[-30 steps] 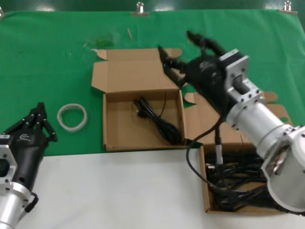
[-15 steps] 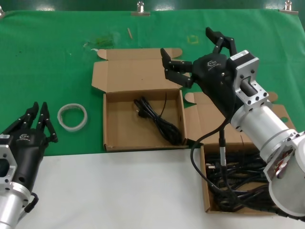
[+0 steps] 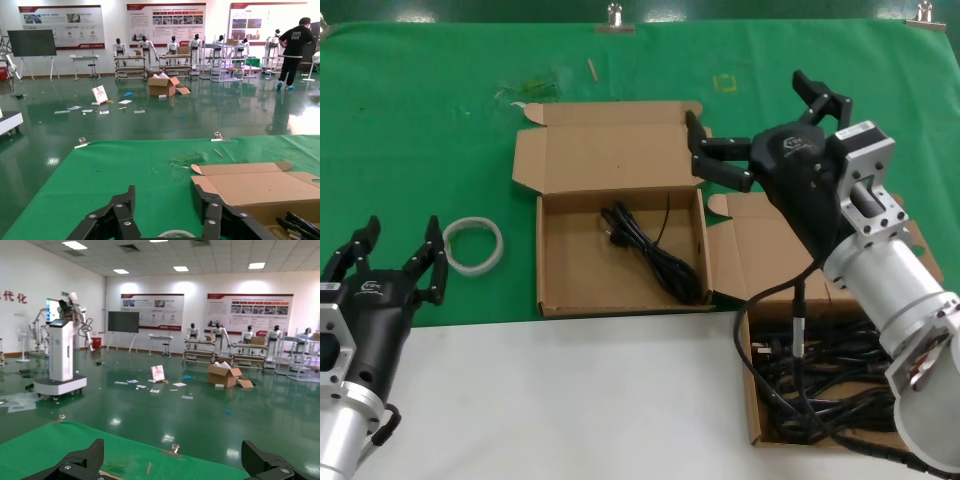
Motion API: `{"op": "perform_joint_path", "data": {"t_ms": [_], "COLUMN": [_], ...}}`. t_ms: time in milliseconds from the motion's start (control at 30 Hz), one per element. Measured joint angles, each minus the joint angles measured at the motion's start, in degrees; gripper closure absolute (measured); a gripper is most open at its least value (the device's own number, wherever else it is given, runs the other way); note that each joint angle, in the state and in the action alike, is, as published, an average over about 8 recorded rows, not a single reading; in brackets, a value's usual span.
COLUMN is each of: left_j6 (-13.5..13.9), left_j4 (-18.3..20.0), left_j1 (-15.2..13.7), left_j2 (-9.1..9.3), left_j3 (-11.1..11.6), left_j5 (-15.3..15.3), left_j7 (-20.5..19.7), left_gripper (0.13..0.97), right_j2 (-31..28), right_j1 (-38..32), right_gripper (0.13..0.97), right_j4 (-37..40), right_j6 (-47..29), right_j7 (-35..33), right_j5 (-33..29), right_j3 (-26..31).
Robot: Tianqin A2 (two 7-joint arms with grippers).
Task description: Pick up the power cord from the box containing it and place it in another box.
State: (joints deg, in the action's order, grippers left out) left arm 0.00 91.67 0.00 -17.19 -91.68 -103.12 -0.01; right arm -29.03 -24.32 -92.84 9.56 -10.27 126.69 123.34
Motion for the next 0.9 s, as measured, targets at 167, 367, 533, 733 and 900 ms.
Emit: {"op": "perform_joint_path", "data": {"t_ms": [167,367,533,733,900], "left_j6": [0.0,0.0,0.0,0.0,0.0], "left_j4": [0.0,0.0,0.0,0.0,0.0], "left_j1": [0.0,0.0,0.0,0.0,0.0], "left_j2": [0.0,0.0,0.0,0.0,0.0], "left_j3": [0.0,0.0,0.0,0.0,0.0], "left_j5": [0.0,0.0,0.0,0.0,0.0], "left_j7": [0.0,0.0,0.0,0.0,0.0], "left_gripper": [0.647,0.565,0.429,0.326,0.251], "right_j2": [1.2,2.5,3.7,5.1,6.2], "right_j1": [2.4,5.2,7.6,10.4,12.8], "right_gripper": [0.148,0.129,0.129,0.129,0.129], "right_j4": [0.1,0.2,0.4,0.5,0.6], "right_j6": [-0.9,-2.1,-3.0,-4.1,-5.0], "right_j7": [1.0,2.2,3.2,4.4,5.4], "right_j5": [-2.3,-5.1,-7.4,-10.1,-12.4], "right_j3": [-3.1,-6.8,-9.9,-13.6,-16.7]}}
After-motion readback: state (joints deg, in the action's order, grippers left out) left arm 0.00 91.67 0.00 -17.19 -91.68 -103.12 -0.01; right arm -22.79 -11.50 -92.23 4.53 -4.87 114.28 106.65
